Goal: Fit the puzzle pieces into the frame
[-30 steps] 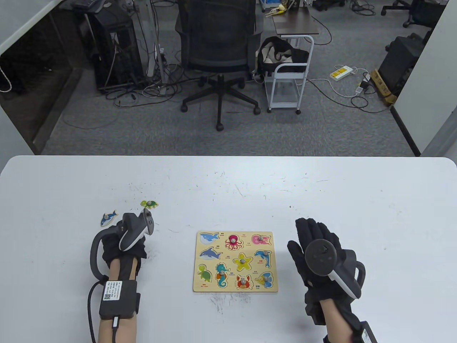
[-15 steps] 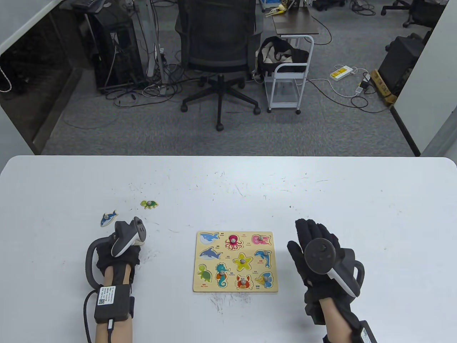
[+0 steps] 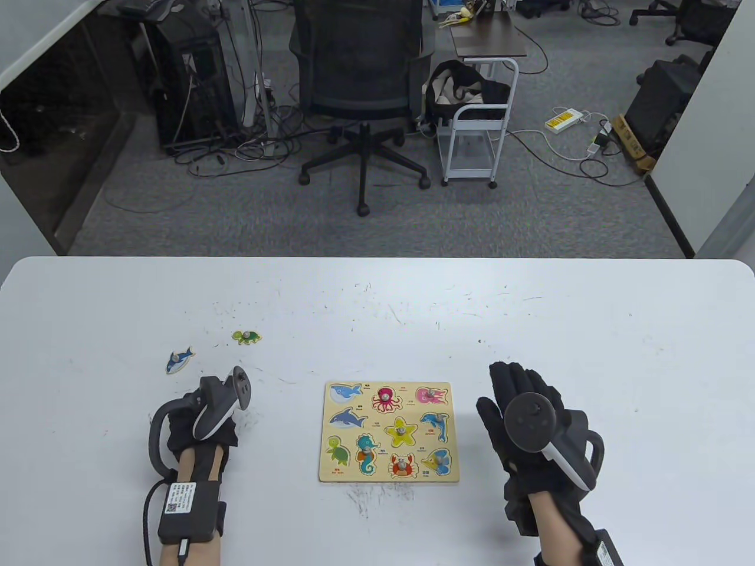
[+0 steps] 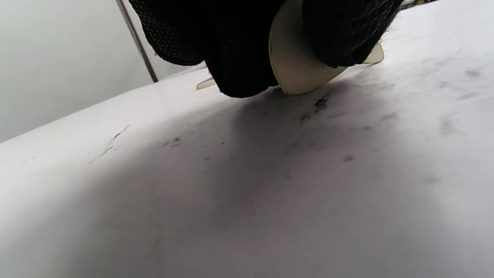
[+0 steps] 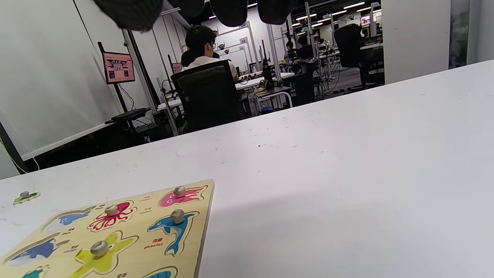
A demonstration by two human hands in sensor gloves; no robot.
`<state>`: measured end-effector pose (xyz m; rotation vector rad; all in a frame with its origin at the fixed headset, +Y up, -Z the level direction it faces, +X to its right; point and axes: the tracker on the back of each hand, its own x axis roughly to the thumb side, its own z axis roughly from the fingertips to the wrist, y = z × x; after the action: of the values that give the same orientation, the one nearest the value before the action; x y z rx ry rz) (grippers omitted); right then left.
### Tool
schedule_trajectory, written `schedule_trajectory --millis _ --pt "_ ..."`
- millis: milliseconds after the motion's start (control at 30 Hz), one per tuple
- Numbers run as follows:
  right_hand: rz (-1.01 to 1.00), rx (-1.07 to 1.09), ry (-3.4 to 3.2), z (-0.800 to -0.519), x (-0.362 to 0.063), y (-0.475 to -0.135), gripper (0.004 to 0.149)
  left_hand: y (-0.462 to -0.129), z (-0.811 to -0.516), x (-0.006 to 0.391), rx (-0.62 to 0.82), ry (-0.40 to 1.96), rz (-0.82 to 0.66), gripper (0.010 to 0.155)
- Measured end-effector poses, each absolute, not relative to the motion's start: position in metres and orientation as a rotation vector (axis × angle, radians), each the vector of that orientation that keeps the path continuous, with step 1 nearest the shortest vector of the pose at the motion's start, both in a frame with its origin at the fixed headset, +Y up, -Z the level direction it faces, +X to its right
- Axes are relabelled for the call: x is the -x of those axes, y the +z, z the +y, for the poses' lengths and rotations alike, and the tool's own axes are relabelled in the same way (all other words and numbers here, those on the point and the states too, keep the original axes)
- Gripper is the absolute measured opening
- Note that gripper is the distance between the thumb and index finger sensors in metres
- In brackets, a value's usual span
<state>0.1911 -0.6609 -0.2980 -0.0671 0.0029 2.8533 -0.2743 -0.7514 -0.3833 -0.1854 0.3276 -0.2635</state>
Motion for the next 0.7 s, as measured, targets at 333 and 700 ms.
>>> schedule_trajectory --millis 333,700 --pt "-0.001 0.065 2.830 -0.662 -0.194 -0.298 0.065 -0.366 -0.702 0.232 -0.024 -0.071 0.174 0.050" --pt "-0.067 0.034 2.850 -0.664 -0.186 -0.297 0.064 -0.333 -0.667 0.154 -0.174 0.159 -0.064 0.050"
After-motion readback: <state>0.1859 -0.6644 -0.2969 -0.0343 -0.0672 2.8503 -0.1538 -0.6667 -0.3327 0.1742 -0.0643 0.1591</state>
